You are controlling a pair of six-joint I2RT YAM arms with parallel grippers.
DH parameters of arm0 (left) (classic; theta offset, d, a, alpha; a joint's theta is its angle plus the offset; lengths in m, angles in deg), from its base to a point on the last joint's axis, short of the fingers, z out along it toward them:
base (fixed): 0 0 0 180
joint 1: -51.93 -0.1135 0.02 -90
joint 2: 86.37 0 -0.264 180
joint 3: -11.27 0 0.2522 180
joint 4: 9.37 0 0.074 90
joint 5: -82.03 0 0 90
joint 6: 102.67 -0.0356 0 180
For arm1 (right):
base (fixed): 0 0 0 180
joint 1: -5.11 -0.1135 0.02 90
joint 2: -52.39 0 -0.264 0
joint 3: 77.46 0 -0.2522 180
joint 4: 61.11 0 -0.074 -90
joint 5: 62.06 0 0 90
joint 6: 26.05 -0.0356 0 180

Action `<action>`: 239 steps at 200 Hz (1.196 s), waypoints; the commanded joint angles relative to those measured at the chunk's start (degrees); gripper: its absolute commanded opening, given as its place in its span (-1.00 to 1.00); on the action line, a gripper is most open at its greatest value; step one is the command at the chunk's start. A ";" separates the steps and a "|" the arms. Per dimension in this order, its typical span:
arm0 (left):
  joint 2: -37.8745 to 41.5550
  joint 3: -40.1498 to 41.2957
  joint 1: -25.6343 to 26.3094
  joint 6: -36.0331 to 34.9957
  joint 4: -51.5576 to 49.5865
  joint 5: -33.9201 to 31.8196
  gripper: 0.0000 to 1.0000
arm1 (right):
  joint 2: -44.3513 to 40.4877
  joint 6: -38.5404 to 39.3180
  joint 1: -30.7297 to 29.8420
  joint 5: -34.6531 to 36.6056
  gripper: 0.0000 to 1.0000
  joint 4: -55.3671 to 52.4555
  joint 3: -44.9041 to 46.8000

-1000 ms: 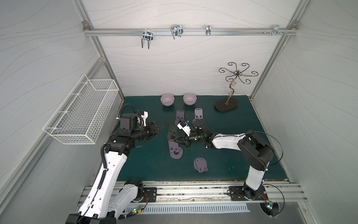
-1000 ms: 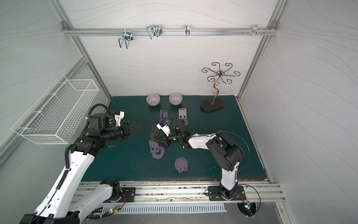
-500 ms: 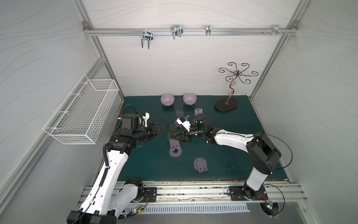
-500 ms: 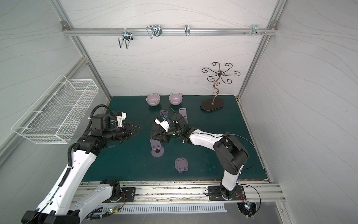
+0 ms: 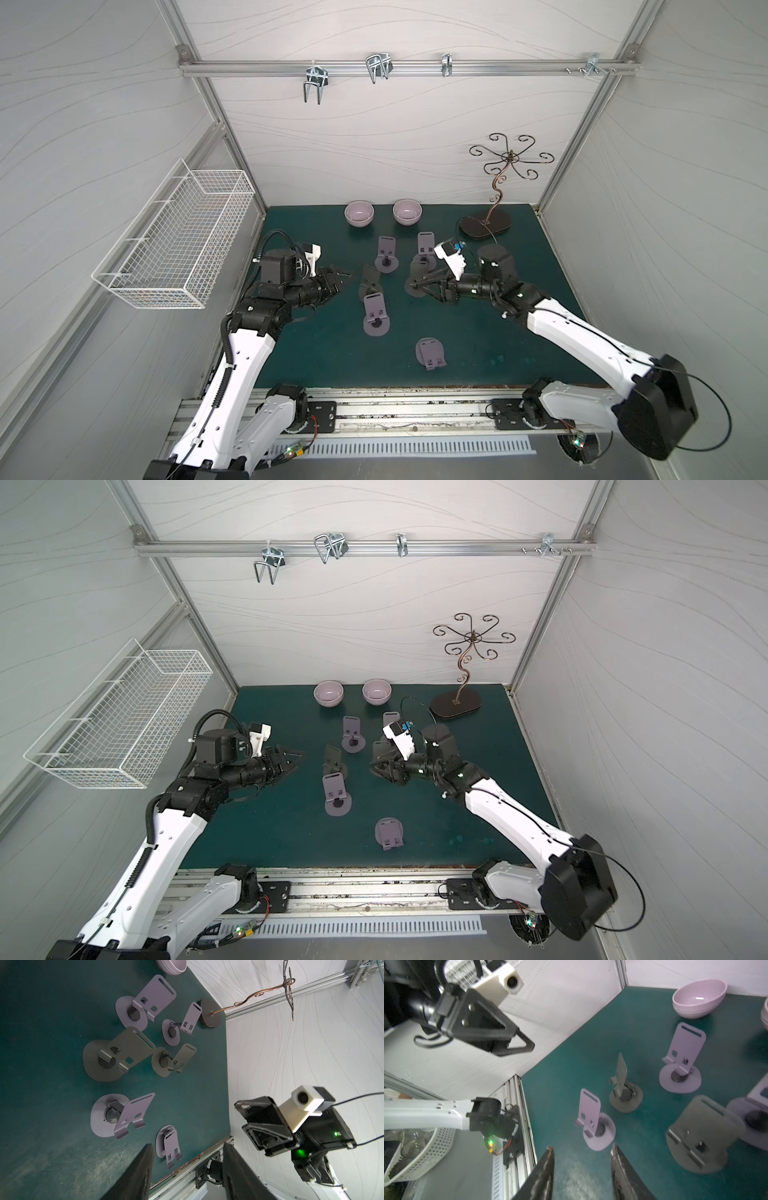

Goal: Open the phone stand
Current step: Place the phone stand at the center of the board, then pick up the phone stand at the center of the board.

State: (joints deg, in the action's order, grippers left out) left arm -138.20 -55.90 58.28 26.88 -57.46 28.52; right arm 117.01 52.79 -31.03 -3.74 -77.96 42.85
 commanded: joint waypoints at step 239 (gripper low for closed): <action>0.58 4.45 0.24 1.92 5.65 0.96 0.11 | 18.09 -17.26 2.57 -8.59 -0.01 18.15 23.99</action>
State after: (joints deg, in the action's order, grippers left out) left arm -137.74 -51.50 58.35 28.43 -54.88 28.91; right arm 131.94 36.07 -28.71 -9.82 -63.14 68.20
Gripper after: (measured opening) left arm 0.557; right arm 0.505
